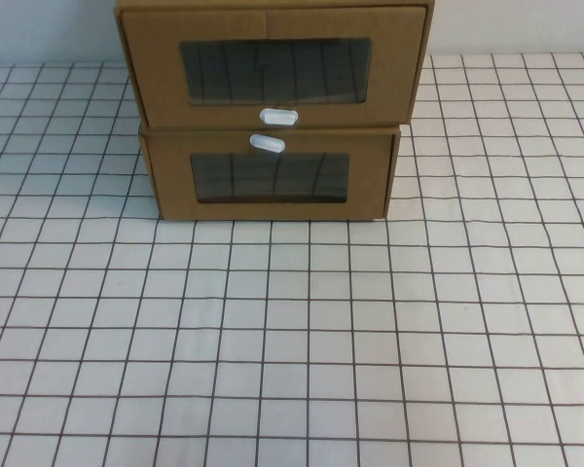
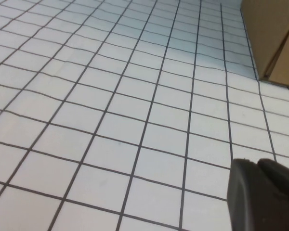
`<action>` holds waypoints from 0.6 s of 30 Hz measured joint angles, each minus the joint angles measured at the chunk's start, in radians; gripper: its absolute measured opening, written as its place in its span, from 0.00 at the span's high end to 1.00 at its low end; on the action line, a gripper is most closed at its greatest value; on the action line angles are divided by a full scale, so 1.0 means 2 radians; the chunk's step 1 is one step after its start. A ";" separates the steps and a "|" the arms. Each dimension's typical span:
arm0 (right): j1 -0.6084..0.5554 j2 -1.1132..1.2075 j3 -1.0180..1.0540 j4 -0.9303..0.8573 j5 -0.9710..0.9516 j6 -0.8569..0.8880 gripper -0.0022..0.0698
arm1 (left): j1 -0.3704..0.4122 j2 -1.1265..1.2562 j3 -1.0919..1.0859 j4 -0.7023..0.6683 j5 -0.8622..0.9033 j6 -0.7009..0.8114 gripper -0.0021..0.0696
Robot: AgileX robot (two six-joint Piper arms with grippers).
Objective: Close the shoe box
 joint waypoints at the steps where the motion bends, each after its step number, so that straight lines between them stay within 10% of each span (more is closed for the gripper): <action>1: 0.000 0.000 0.000 -0.001 0.000 0.000 0.99 | -0.001 0.000 0.000 0.000 0.001 0.001 0.98; 18: 0.000 0.000 0.000 0.000 0.000 0.000 0.99 | -0.004 -0.001 0.000 0.000 0.000 0.005 0.98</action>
